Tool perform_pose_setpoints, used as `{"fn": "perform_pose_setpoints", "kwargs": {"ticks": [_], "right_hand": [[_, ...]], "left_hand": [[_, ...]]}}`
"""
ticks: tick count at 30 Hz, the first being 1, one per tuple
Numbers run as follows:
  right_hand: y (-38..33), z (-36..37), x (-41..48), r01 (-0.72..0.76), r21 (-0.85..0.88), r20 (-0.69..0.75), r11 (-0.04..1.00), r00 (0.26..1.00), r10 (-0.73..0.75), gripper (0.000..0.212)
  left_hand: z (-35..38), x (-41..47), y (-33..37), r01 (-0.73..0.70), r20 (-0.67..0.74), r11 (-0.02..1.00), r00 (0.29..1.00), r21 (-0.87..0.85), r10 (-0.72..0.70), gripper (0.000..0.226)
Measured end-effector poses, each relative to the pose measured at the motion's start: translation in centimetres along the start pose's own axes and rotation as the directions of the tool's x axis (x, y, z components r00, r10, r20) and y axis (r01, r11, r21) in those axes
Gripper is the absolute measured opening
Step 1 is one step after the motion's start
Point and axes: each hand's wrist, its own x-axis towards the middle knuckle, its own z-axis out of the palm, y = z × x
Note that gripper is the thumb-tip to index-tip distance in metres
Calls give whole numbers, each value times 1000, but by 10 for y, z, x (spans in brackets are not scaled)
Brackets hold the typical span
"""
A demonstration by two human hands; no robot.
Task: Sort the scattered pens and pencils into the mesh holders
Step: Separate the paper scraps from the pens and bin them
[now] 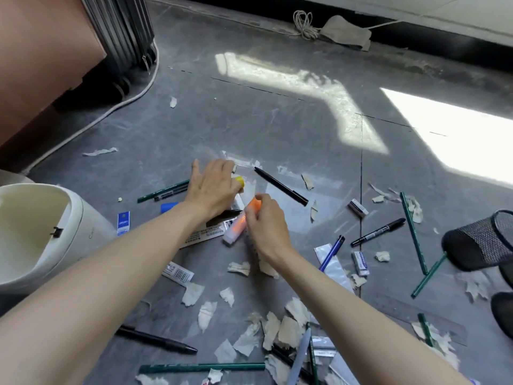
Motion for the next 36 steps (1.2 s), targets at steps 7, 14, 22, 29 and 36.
{"fn": "perform_pose_setpoints", "kwargs": {"ticks": [7,14,22,29,36], "right_hand": [[59,-53,24,24,-141,-229,990,972,-56,51],[80,-92,63,108,-253,234,961,971,-47,83],[84,-102,58,194,-367,263,910,960,-99,67],[103,-80,-16,158,-484,249,861,968,-37,53],[57,-37,-76,340,-398,433,852,888,-153,66]], "left_hand": [[1,26,29,-120,287,969,957,218,54,38],[18,-8,57,-423,213,870,902,253,377,34],[29,-64,75,-751,218,660,650,34,728,49],[47,-105,50,-763,196,636,645,113,739,55],[31,-106,26,-423,154,890,881,-168,448,72]]}}
